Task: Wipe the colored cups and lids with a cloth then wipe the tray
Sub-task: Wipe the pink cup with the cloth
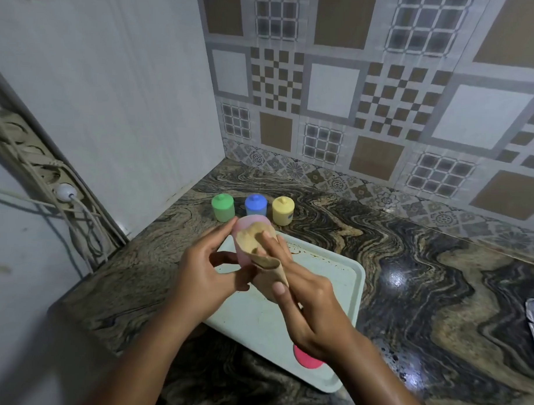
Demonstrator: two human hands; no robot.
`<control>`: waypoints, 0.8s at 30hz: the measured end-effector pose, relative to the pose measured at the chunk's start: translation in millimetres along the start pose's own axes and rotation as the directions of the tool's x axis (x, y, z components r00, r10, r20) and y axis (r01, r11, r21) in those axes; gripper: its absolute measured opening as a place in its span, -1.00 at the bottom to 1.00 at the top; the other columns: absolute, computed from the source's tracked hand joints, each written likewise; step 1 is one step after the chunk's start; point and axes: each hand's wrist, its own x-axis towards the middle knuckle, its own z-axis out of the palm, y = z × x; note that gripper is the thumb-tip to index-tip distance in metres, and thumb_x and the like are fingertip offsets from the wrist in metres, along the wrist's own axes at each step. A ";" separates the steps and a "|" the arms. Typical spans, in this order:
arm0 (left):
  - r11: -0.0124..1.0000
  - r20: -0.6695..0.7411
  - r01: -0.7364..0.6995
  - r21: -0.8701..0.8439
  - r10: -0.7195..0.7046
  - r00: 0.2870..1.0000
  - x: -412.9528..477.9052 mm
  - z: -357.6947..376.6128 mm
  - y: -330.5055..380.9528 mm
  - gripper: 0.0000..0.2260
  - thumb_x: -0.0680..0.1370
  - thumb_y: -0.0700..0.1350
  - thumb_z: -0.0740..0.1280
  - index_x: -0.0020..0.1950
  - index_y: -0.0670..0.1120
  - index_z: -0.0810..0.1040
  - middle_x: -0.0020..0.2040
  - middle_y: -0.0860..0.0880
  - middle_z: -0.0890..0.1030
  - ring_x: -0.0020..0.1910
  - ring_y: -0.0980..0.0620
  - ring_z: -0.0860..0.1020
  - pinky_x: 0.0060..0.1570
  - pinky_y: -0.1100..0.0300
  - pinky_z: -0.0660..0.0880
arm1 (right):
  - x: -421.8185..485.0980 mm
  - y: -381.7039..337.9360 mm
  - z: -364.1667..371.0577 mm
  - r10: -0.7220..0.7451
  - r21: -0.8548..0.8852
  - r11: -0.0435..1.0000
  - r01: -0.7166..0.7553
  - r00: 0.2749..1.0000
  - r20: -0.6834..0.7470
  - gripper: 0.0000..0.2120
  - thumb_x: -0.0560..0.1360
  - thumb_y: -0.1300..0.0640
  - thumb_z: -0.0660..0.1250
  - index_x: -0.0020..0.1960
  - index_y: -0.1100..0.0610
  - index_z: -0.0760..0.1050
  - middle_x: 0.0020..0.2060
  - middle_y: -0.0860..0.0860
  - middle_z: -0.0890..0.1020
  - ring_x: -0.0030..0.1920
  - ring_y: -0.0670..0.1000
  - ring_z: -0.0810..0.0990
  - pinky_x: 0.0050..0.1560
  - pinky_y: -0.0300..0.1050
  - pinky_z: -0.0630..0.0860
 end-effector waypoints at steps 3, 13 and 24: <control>0.998 0.001 -0.029 0.047 0.028 1.000 1.6 -6.4 -1.2 -0.22 0.29 -0.42 0.58 0.34 0.20 0.48 0.21 -0.12 0.65 -0.11 0.02 0.72 -0.24 0.00 0.68 | -12.6 2.3 -1.7 0.003 0.039 0.999 -0.004 1.000 0.005 -0.57 0.72 0.08 0.06 0.41 0.30 0.49 0.48 0.19 0.45 0.55 0.18 0.33 0.52 0.18 0.32; 0.998 0.089 0.051 -0.026 -0.048 0.995 -10.4 -23.2 -3.8 -0.20 0.33 -0.36 0.59 0.39 0.27 0.45 0.29 0.29 0.54 0.04 -0.08 0.69 -0.29 -0.14 0.66 | -24.0 -1.3 -18.7 0.383 0.540 0.810 -0.230 0.904 -0.190 -0.52 0.70 0.10 0.03 -0.02 -0.09 0.74 -0.22 -0.07 0.76 -0.24 -0.07 0.73 -0.24 -0.25 0.62; 0.980 0.129 -0.123 0.157 0.103 0.986 -17.8 2.9 -0.8 -0.34 0.31 -0.23 0.61 0.32 0.23 0.54 0.21 0.10 0.63 -0.04 -0.02 0.68 -0.22 -0.01 0.68 | 26.3 -2.3 -8.7 0.189 -0.157 0.972 -0.174 0.978 0.090 -0.57 0.72 -0.01 0.07 0.58 -0.03 0.30 0.62 -0.06 0.20 0.64 0.02 0.07 0.62 -0.03 0.11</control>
